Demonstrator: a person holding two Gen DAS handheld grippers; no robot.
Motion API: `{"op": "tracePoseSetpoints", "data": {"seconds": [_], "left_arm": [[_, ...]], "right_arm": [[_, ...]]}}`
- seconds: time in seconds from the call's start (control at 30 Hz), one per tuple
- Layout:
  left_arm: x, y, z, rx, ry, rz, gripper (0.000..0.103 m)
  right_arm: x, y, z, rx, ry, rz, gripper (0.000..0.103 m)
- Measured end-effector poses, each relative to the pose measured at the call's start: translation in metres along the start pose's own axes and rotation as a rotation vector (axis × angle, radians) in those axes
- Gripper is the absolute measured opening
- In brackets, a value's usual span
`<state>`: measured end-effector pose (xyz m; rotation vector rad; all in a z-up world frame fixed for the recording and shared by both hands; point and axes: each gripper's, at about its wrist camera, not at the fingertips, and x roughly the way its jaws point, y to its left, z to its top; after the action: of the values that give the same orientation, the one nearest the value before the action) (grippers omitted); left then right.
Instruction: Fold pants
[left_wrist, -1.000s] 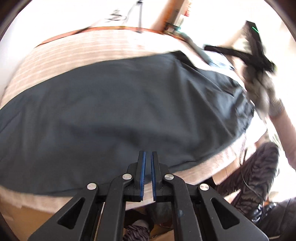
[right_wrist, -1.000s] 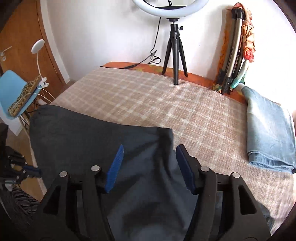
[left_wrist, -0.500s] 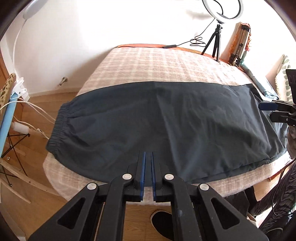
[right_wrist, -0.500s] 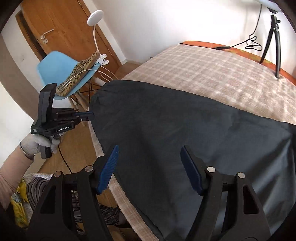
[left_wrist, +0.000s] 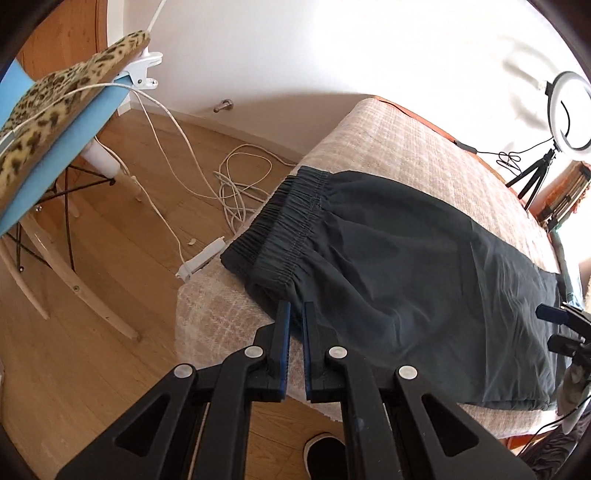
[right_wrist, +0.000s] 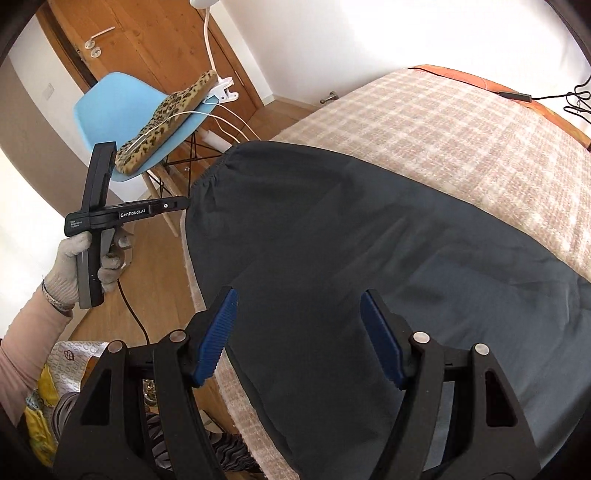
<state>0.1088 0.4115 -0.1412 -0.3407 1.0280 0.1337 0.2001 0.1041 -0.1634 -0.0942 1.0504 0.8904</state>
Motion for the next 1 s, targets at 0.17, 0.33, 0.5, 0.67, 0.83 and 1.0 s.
{"op": "tracePoseSetpoints", "data": {"seconds": [0.17, 0.33, 0.5, 0.67, 0.83, 1.0], "left_arm": [[0.021, 0.013, 0.006, -0.079, 0.053, -0.052, 0.003], [0.029, 0.020, 0.005, -0.126, 0.045, -0.069, 0.015], [0.026, 0.022, 0.008, -0.130, 0.047, -0.068, 0.015], [0.019, 0.043, 0.009, -0.225, 0.009, -0.149, 0.018], [0.030, 0.044, 0.012, -0.240, 0.034, -0.160, 0.027], [0.031, 0.031, 0.014, -0.181, 0.047, -0.126, 0.041]], "right_arm": [[0.012, 0.013, 0.010, -0.032, 0.018, 0.007, 0.072], [0.023, 0.022, 0.020, -0.046, 0.027, 0.007, 0.072], [0.038, 0.037, 0.024, -0.084, 0.061, 0.032, 0.072], [0.056, 0.060, 0.019, -0.164, 0.106, 0.028, 0.072], [0.071, 0.069, 0.018, -0.170, 0.136, 0.033, 0.072], [0.080, 0.076, 0.023, -0.186, 0.155, 0.033, 0.072]]}}
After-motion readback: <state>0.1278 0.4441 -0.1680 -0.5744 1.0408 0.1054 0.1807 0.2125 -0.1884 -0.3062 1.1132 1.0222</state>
